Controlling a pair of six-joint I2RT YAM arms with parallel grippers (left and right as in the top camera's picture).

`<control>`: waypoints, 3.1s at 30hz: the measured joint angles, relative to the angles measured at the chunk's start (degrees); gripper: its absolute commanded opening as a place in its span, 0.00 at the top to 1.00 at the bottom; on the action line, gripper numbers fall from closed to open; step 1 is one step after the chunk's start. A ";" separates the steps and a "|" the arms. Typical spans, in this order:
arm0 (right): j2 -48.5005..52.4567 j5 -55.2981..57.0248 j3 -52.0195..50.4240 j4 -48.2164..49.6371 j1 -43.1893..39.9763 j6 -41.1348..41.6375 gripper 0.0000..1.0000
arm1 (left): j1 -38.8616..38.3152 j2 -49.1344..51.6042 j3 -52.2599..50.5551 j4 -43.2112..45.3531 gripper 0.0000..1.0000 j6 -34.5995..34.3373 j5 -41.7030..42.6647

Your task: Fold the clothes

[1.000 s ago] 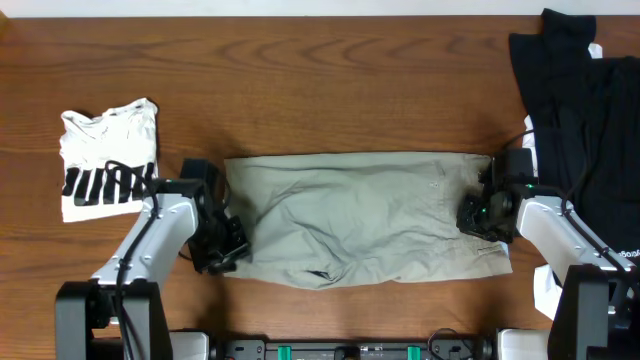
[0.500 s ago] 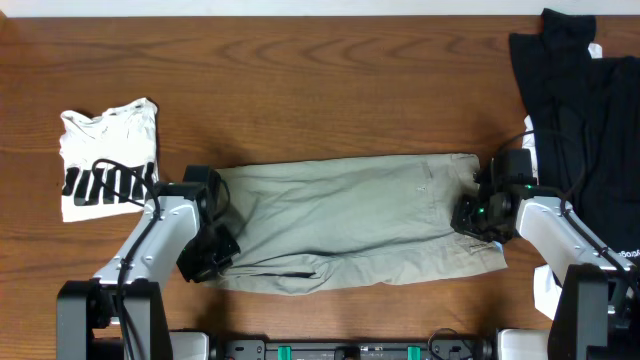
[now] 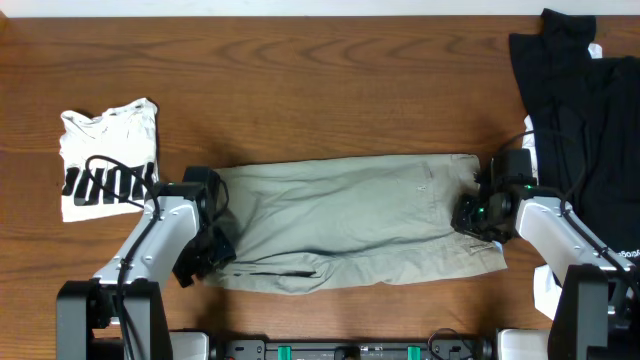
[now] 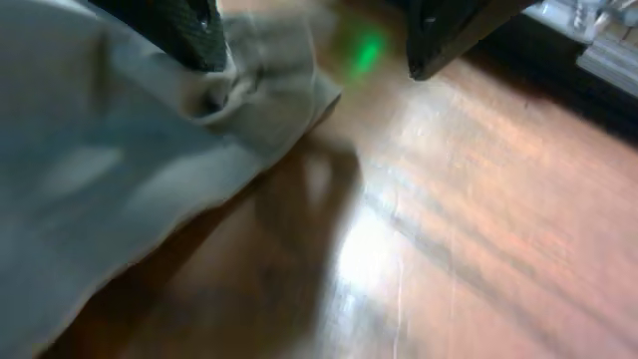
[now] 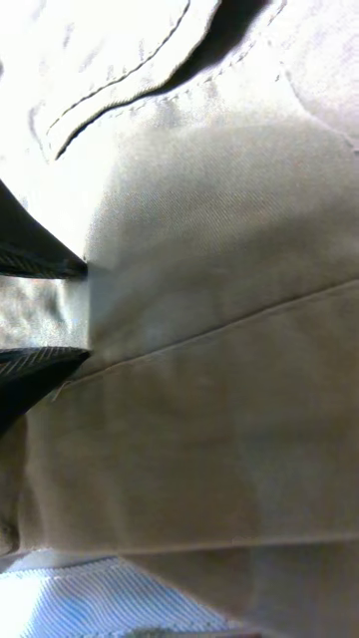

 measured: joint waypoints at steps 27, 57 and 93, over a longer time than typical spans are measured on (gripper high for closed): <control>1.55 -2.08 -1.68 17.35 -0.02 1.22 0.68 | 0.07 0.00 -0.13 18.69 0.21 6.29 17.90; -14.14 2.01 2.84 0.57 -0.02 0.37 0.68 | 8.79 3.72 7.48 13.03 0.94 14.73 16.85; -22.40 14.45 11.96 -15.67 -1.33 -1.14 0.67 | -29.33 -1.60 29.33 12.13 0.94 17.68 18.03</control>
